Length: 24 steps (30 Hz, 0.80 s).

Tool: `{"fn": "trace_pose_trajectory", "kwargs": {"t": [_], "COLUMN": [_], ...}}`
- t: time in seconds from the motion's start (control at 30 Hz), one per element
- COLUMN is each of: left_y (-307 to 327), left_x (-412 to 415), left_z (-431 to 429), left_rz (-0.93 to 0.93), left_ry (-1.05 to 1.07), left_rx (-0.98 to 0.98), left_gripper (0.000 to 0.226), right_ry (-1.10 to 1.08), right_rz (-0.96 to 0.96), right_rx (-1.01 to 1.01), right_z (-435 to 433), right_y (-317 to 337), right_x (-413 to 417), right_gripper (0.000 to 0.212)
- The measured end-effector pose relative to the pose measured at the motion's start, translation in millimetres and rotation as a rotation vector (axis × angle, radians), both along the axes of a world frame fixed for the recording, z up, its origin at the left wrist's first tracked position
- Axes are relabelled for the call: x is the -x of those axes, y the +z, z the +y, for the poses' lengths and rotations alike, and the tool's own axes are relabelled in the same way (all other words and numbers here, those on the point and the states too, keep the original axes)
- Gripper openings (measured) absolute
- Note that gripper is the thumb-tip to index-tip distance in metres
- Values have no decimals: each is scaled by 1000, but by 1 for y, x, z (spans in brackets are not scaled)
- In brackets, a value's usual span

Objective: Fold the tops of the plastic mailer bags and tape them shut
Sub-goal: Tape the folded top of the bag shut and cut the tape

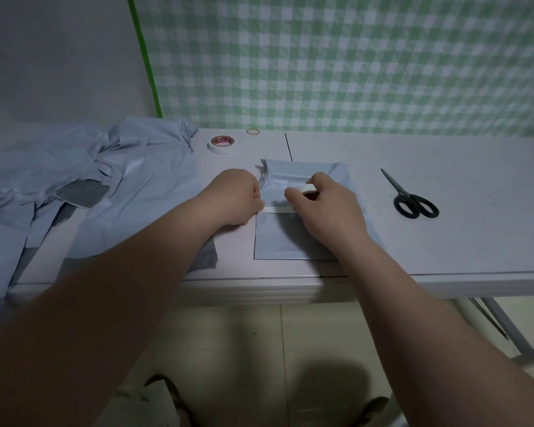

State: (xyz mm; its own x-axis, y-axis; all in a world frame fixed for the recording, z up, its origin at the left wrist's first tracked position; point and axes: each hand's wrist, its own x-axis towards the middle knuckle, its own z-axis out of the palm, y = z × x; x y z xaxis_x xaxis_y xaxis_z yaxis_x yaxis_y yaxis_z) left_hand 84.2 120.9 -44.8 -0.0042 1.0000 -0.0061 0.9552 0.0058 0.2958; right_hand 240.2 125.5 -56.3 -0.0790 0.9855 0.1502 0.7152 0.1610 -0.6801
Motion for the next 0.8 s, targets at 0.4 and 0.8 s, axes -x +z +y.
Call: {"fn": "trace_pose_trajectory", "kwargs": {"t": [0.4, 0.8], "left_y": [1, -27], "left_x": [0, -43], "left_z": [3, -38], "left_rz": [124, 101], "left_ry": [64, -30], "left_rx": [-16, -95], "left_gripper": [20, 42], "right_ry": [6, 2], "right_rz": [-46, -56], "right_rx": [-1, -51], "right_z": [0, -2], "right_y": [0, -2], "right_x": [2, 2], "right_gripper": [25, 30]}}
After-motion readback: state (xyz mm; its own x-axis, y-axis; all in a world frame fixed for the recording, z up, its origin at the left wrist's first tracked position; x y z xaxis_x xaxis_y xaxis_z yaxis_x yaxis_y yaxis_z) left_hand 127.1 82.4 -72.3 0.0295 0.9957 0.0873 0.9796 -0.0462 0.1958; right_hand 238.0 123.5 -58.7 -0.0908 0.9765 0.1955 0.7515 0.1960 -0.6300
